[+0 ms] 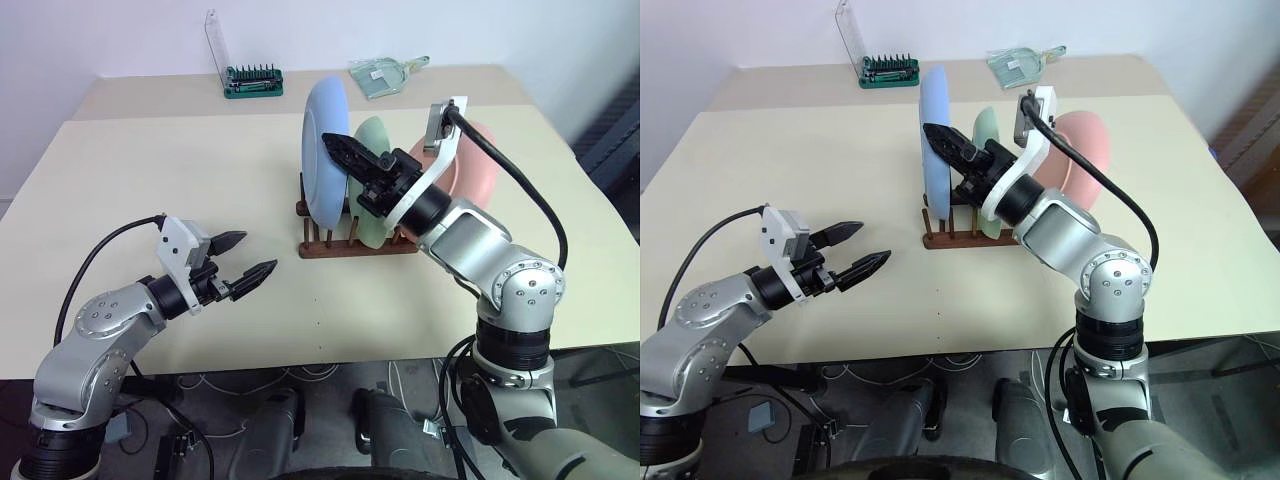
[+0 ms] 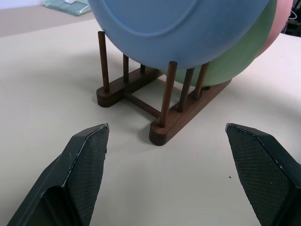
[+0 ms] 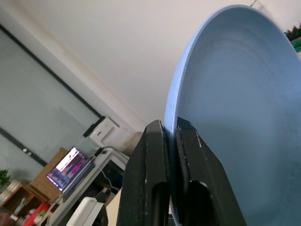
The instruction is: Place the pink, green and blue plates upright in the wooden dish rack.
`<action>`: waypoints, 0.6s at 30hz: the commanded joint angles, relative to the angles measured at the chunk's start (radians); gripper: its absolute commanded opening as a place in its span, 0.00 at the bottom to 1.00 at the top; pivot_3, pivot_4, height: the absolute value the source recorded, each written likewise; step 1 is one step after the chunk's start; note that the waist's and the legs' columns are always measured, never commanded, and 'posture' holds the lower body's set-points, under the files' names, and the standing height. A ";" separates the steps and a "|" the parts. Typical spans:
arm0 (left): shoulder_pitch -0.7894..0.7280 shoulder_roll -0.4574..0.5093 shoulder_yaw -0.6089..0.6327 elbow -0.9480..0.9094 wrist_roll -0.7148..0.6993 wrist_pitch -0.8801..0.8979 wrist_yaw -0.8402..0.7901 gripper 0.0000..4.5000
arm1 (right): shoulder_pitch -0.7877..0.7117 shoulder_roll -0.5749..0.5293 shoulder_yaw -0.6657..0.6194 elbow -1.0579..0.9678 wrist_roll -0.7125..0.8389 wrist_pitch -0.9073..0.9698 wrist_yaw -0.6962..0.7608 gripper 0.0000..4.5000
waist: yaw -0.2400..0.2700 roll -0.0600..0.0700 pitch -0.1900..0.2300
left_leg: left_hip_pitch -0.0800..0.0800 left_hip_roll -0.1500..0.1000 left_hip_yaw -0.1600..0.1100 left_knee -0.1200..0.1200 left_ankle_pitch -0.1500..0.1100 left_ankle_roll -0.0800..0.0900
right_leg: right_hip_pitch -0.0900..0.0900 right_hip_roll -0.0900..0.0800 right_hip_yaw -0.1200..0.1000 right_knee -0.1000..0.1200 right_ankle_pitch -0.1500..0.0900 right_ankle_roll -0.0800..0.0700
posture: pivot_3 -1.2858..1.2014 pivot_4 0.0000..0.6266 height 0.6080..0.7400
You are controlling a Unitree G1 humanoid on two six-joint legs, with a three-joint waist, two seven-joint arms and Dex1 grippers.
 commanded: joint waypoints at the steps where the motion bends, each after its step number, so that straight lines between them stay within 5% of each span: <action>1: -0.014 0.005 0.005 -0.032 -0.006 -0.014 -0.003 0.91 | 0.004 0.002 0.002 -0.019 0.028 -0.004 -0.023 0.00 | 0.000 0.000 0.000 | 0.000 0.000 0.000 0.000 0.000 0.000 | 0.000 0.000 0.000 0.000 0.000 0.000 | 0.52 0.24 1.00; 4: -0.015 0.003 0.003 -0.033 -0.006 -0.015 -0.003 0.91 | 0.010 -0.001 0.004 -0.018 0.028 -0.001 -0.032 0.22 | 0.000 0.000 0.000 | 0.000 0.000 0.000 0.000 0.000 0.000 | 0.000 0.000 0.000 0.000 0.000 0.000 | 0.52 0.24 1.00; 10: -0.018 0.001 -0.001 -0.030 -0.005 -0.016 -0.003 0.91 | 0.004 -0.019 0.008 -0.028 0.004 0.003 -0.012 0.88 | 0.000 0.000 0.000 | 0.000 0.000 0.000 0.000 0.000 0.000 | 0.000 0.000 0.000 0.000 0.000 0.000 | 0.52 0.24 1.00; 18: -0.018 -0.002 -0.007 -0.030 -0.005 -0.018 -0.005 0.91 | -0.076 -0.170 0.039 -0.092 -0.172 0.017 0.192 0.88 | 0.001 0.000 0.000 | 0.000 0.000 0.000 -0.001 0.000 0.000 | 0.000 0.000 0.000 -0.001 0.000 0.000 | 0.52 0.24 1.00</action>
